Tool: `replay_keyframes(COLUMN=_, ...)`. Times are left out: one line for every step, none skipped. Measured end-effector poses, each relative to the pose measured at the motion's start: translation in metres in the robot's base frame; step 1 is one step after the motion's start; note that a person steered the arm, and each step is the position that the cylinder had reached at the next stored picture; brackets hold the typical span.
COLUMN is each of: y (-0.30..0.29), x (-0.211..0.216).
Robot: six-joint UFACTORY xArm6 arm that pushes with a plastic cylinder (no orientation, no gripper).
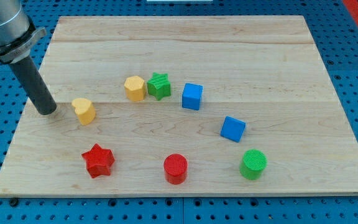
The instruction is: Place the arm above the red star
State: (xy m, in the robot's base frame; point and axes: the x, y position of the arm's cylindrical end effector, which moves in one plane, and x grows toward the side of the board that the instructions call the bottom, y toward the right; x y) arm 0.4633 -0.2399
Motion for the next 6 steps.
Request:
replay_keyframes(y=0.000, x=0.000)
replay_keyframes(y=0.002, x=0.001)
replay_keyframes(y=0.013, x=0.017)
replay_keyframes(y=0.041, x=0.042)
replay_keyframes(y=0.091, x=0.029)
replay_keyframes(y=0.135, x=0.041)
